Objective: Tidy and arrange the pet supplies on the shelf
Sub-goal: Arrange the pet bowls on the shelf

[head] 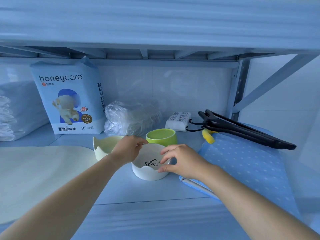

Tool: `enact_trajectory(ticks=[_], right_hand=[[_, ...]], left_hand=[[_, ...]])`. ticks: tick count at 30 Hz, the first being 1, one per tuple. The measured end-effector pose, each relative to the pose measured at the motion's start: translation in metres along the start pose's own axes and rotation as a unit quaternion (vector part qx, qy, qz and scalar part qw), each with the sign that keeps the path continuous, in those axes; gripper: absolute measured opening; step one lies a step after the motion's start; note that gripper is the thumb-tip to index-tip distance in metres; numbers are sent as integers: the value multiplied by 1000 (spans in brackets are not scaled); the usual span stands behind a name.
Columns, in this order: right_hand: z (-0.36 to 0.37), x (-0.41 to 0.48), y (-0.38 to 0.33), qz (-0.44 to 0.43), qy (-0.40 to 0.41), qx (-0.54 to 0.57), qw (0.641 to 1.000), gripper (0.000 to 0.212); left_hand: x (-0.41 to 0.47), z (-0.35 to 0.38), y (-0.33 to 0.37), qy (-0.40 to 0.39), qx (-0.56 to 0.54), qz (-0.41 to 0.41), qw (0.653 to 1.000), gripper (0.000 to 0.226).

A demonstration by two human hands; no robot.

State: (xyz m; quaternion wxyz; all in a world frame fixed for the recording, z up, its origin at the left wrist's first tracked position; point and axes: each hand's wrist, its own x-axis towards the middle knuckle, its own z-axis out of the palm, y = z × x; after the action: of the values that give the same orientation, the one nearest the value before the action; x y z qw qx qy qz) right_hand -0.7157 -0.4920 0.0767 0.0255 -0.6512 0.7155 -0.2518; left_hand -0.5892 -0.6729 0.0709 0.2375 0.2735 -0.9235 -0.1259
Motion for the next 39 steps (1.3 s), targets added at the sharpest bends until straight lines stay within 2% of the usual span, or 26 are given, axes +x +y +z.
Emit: enact_trajectory(ticks=[5,9,12,14,20,24,32,39], right_hand=[[6,-3,-2,-15,-2,24,1000,23],[10,-2,-1,-20,1,16,1000,20],[11,0,1,-16,3,7,1000,19],[12,2,1,-11,9,2,1000,20],[20,10,-6,7,37,-18,999,25],[22,10,-7,20,42,-19,999,25],[19,8,-12,33,33,-28,999,23],[13,6,-17,12,21,-55,998,25]], left_hand=[[-20,-1,-11,30,-17,26,999,27],[-41,-19,-29,91,16,84,992,25],[-52,-40,-51,121,53,86,988,25],[-56,-51,-67,112,65,60,990,24],[-61,-41,-89,3,103,6,995,28],[-60,-34,-87,20,122,-23,992,28],[-64,-29,-66,30,132,-30,990,30],[-68,-23,-42,44,146,-40,987,30]])
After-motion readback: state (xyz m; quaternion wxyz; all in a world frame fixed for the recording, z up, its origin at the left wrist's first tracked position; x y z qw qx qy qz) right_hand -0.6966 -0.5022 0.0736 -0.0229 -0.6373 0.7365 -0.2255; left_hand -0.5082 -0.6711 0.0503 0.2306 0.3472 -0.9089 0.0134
